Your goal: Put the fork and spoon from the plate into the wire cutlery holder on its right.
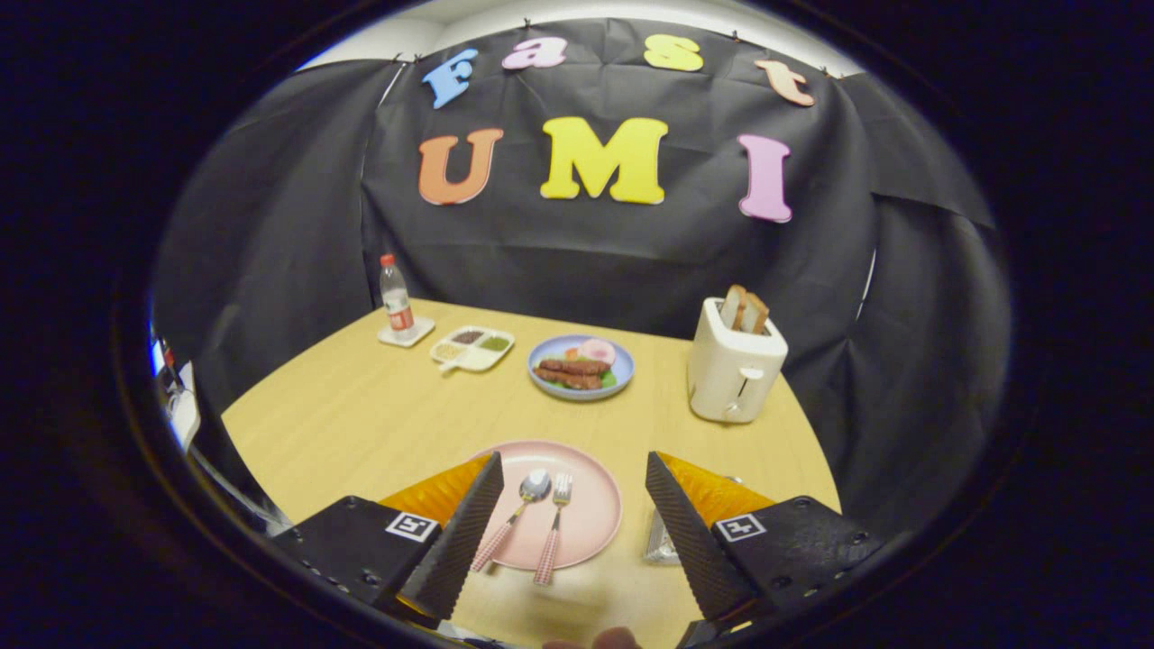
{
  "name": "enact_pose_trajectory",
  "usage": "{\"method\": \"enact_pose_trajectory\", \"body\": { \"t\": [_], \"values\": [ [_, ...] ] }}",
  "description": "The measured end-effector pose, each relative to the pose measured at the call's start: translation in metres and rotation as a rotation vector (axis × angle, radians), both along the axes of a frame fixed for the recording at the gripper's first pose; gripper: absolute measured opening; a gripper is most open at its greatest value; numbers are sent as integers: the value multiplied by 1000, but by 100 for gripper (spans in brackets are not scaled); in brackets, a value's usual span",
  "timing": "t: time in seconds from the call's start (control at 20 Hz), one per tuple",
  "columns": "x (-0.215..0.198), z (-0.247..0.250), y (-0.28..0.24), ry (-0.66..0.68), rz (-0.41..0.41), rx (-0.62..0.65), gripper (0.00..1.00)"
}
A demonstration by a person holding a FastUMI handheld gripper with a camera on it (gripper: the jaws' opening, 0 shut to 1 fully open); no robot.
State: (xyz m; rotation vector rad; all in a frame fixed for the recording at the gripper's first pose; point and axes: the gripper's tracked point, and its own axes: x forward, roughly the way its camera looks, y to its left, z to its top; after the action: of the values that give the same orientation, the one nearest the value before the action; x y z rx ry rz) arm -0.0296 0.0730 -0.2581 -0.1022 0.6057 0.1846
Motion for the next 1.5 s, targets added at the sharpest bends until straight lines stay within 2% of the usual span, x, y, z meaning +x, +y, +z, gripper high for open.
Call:
{"method": "enact_pose_trajectory", "body": {
  "t": [0.45,0.55,0.7,0.95,1.0,1.1,1.15,1.3,1.5],
  "values": [
    [-3,-109,2,230,-50,-44,96],
    [-2,-120,4,261,-58,-50,89],
    [-3,-143,6,335,-74,-47,71],
    [-3,-154,5,390,-90,-75,18],
    [-1,-157,6,400,-92,-69,12],
    [-1,-153,6,421,-104,-46,11],
    [0,-150,5,424,-120,-30,3],
    [-2,-122,5,449,-144,34,2],
    [-2,-60,-8,475,-161,113,2]
  ]
}}
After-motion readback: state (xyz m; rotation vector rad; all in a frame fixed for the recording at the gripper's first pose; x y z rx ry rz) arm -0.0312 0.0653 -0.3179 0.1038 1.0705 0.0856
